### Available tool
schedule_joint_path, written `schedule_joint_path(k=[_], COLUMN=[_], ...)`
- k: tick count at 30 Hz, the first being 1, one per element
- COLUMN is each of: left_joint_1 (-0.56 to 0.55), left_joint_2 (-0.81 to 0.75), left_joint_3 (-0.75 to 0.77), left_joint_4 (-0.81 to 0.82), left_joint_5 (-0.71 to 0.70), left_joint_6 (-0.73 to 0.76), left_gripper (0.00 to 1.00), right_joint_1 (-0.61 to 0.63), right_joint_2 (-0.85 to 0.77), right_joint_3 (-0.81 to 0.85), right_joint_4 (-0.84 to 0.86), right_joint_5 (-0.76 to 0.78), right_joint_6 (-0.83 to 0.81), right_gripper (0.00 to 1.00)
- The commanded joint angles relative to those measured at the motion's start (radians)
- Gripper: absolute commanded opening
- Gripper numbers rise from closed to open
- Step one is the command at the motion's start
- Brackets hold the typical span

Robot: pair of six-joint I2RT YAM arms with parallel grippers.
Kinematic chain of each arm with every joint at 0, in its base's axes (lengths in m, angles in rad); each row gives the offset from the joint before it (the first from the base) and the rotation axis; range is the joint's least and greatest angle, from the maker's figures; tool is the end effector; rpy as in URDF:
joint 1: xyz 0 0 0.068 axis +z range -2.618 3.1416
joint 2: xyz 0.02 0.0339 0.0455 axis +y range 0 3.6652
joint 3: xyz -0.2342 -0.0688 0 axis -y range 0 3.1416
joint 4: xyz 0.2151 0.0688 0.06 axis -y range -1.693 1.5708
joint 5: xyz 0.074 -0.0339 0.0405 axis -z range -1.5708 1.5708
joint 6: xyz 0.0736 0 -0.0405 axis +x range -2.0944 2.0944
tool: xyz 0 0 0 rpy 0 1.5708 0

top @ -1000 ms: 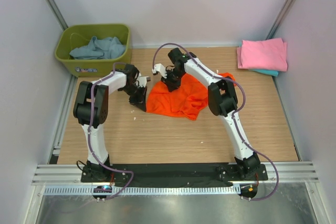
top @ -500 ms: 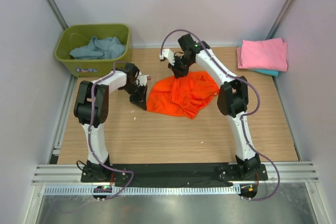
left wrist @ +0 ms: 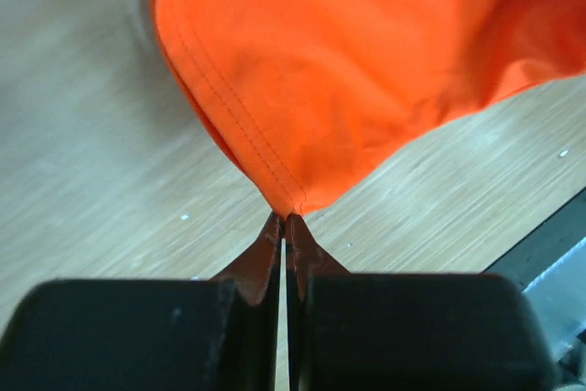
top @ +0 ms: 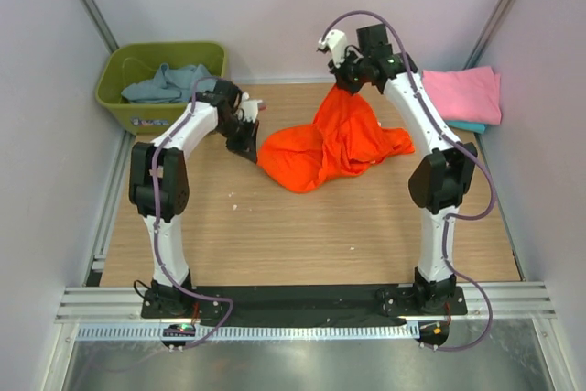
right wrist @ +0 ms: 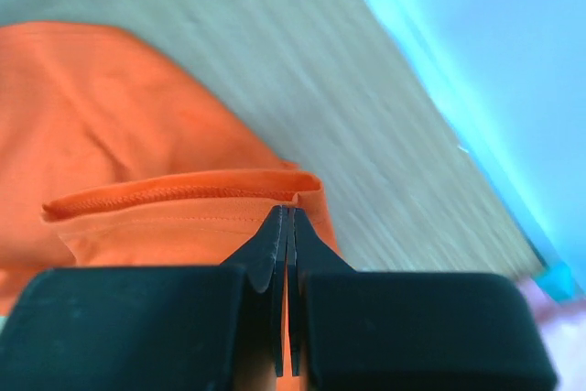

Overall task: Fold and stack the t-shirts
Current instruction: Flatten the tshirt out

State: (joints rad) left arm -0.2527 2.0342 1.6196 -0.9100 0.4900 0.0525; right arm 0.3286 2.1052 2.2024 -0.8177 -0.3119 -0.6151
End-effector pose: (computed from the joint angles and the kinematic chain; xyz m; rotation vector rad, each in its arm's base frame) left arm 0.3589 -0.1284 0.1565 0.5213 2.8087 -0.7456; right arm 0.4241 0.1685 0.3006 -1.1664 1.9331 0.2049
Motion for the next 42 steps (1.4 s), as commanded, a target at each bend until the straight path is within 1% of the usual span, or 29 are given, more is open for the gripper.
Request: schedule_joint_path(k=[1,2,4,5,6,8,9,11,12,14,15,16,17,18,19,20,21,24,25,27,28,29,32,33,34,37,39,41,42], left_joint_1=[0.015,0.016,0.015,0.015,0.015,0.015,0.015,0.013,0.013,-0.005,-0.017,-0.049,-0.066,-0.082,-0.101,-0.105,-0.108,-0.108,-0.109,-0.108,-0.108,-0.108,-0.108,-0.108,-0.108,-0.109,-0.106,-0.108,-0.108], left_joint_2=[-0.048,-0.054,-0.057,-0.057,-0.052,-0.042,-0.043,-0.055,-0.086,-0.126,-0.168,-0.196,-0.222,-0.245,-0.297,-0.321,-0.372,-0.455,-0.521,-0.583,-0.636,-0.652,-0.699,-0.709,-0.718,-0.738,-0.740,-0.744,-0.747], left_joint_3=[0.173,0.213,0.339,0.383,0.473,0.558,0.627,0.674,0.697,0.709,0.721,0.723,0.724,0.724,0.724,0.717,0.708,0.649,0.634,0.596,0.592,0.608,0.648,0.651,0.661,0.698,0.700,0.646,0.584], left_joint_4=[-0.084,-0.098,-0.150,-0.170,-0.193,-0.269,-0.315,-0.345,-0.352,-0.357,-0.363,-0.362,-0.357,-0.340,-0.331,-0.316,-0.278,-0.189,-0.166,-0.089,-0.073,-0.064,-0.072,-0.073,-0.072,-0.070,-0.072,-0.081,-0.081], left_joint_5=[0.004,0.002,-0.010,-0.013,-0.013,-0.013,-0.011,-0.011,-0.016,-0.054,-0.073,-0.091,-0.143,-0.159,-0.165,-0.175,-0.191,-0.255,-0.261,-0.266,-0.265,-0.263,-0.246,-0.216,-0.205,-0.168,-0.192,-0.215,-0.231], left_joint_6=[0.076,0.090,0.121,0.147,0.156,0.176,0.179,0.187,0.191,0.213,0.260,0.279,0.299,0.314,0.317,0.314,0.311,0.310,0.307,0.288,0.280,0.280,0.309,0.319,0.319,0.297,0.285,0.287,0.290], left_gripper=[0.00,0.00,0.00,0.00,0.00,0.00,0.00,0.00,0.00,0.00,0.00,0.00,0.00,0.00,0.00,0.00,0.00,0.00,0.00,0.00,0.00,0.00,0.00,0.00,0.00,0.00,0.00,0.00,0.00], right_joint_1=[-0.033,-0.033,-0.034,-0.036,-0.034,-0.037,-0.037,-0.036,-0.037,-0.037,-0.036,-0.036,-0.037,-0.036,-0.037,-0.036,-0.037,-0.036,-0.036,-0.037,-0.036,-0.037,-0.046,-0.051,-0.051,-0.063,-0.068,-0.069,-0.069], right_joint_2=[-0.129,-0.149,-0.183,-0.223,-0.241,-0.307,-0.333,-0.376,-0.431,-0.494,-0.563,-0.608,-0.646,-0.681,-0.758,-0.792,-0.868,-0.965,-1.019,-1.053,-1.077,-1.088,-1.129,-1.134,-1.136,-1.134,-1.128,-1.134,-1.139], right_joint_3=[-0.003,-0.006,-0.013,-0.016,-0.024,-0.038,-0.050,-0.056,-0.072,-0.095,-0.134,-0.160,-0.214,-0.234,-0.256,-0.300,-0.323,-0.385,-0.392,-0.374,-0.356,-0.319,-0.247,-0.222,-0.170,-0.089,-0.081,-0.137,-0.206], right_joint_4=[0.140,0.159,0.184,0.211,0.228,0.283,0.294,0.319,0.325,0.342,0.351,0.365,0.386,0.390,0.390,0.385,0.384,0.365,0.358,0.332,0.290,0.272,0.203,0.163,0.141,0.065,0.046,0.057,0.095], right_joint_5=[0.134,0.148,0.183,0.222,0.250,0.307,0.345,0.379,0.402,0.418,0.428,0.435,0.444,0.450,0.462,0.471,0.485,0.490,0.490,0.491,0.482,0.476,0.427,0.415,0.401,0.335,0.333,0.330,0.326], right_joint_6=[0.074,0.072,0.064,0.064,0.067,0.081,0.081,0.092,0.097,0.101,0.100,0.100,0.097,0.091,0.087,0.086,0.083,0.095,0.109,0.139,0.147,0.153,0.169,0.175,0.186,0.204,0.212,0.201,0.193], right_gripper=[0.01,0.01,0.01,0.01,0.01,0.01,0.01,0.01,0.01,0.01,0.01,0.01,0.01,0.01,0.01,0.01,0.01,0.01,0.01,0.01,0.01,0.01,0.01,0.01,0.01,0.01,0.01,0.01,0.01])
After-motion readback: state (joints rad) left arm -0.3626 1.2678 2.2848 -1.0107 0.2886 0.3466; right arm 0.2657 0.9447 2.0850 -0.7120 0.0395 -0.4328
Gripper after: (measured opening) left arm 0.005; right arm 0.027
